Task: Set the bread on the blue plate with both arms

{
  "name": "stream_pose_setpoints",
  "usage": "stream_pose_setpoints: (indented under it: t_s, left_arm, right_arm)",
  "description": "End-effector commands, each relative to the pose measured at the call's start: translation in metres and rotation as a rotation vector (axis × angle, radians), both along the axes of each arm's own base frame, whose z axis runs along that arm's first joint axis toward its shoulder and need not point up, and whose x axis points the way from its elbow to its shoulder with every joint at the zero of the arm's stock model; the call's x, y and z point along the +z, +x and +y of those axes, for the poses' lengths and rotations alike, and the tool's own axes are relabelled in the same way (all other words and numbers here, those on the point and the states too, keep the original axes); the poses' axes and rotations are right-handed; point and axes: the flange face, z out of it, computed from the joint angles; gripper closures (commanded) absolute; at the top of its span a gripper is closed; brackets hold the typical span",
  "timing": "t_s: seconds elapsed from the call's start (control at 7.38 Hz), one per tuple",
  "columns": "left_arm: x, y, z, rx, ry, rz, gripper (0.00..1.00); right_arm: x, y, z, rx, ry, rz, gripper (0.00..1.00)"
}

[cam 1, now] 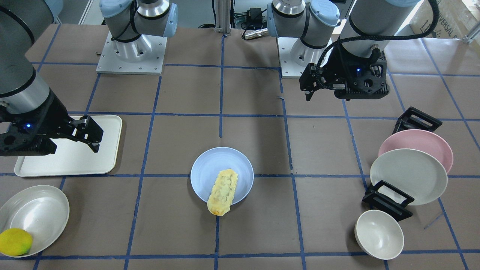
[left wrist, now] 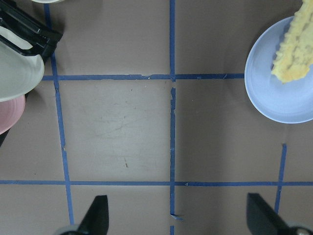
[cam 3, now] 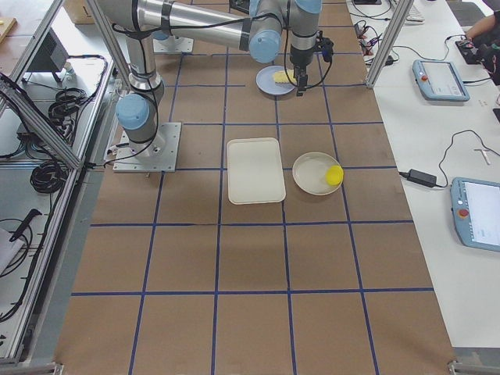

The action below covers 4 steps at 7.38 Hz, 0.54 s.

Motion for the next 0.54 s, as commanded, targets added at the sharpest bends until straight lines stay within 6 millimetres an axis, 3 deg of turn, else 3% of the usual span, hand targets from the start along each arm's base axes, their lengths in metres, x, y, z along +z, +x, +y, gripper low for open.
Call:
stream_pose_setpoints:
  t_s: [0.0,0.41]
  left_arm:
    - [-0.0005,0.0,-0.0001,0.0,0.001,0.0,0.0]
    - [-0.0007,0.0,-0.0006,0.0,0.002,0.0,0.0]
  right_arm:
    - [-0.008,0.0005,0.0028,0.001,0.015,-0.003,0.0]
    - [-0.0126,0.0008,0.0048,-0.001,0.015,-0.004,0.0]
